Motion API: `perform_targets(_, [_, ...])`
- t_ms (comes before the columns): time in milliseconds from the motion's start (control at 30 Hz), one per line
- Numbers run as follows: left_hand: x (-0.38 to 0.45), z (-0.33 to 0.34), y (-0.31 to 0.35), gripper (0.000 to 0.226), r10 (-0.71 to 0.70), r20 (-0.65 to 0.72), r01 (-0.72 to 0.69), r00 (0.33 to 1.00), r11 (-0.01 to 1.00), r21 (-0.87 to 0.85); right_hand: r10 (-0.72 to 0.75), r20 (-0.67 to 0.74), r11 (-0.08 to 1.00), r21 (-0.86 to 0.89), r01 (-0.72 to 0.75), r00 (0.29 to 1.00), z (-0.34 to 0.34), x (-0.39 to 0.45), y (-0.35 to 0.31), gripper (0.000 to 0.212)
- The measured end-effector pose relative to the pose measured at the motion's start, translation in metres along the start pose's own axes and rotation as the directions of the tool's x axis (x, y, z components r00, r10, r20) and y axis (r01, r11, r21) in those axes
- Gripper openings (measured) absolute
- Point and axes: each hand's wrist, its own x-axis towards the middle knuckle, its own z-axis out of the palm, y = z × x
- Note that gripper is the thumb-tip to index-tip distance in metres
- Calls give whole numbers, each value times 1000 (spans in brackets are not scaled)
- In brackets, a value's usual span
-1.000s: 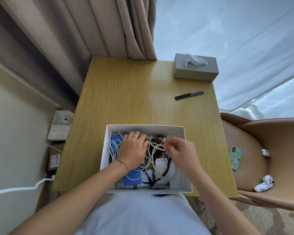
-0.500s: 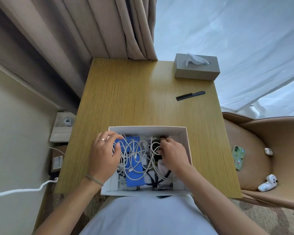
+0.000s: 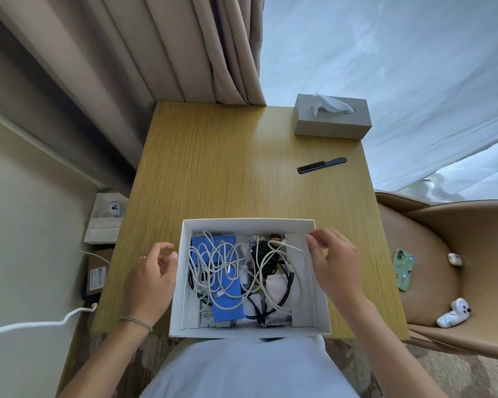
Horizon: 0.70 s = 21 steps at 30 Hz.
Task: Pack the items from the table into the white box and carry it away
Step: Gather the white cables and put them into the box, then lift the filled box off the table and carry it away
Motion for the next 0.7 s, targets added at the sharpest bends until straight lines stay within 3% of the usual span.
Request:
perform_targets(233, [1,15,0,12,-62,108,58,992,997,41,130,-20,990,54,-129,991,0,52,32,13])
perform_targets(333, [1,25,0,28,-63,118,59,991,998,33,175,-17,984,30,-175,984,9,95,52,17])
perform_targets(433, [-1,33,1,39,-88,89,87,992,996,15,199,2,980,-22,-199,980,19,139,73,19])
perform_targets(700, [-7,44,2,43,-181,18,182,983,982,-51,207,172,955,-250,-161,963,63,228,121,24])
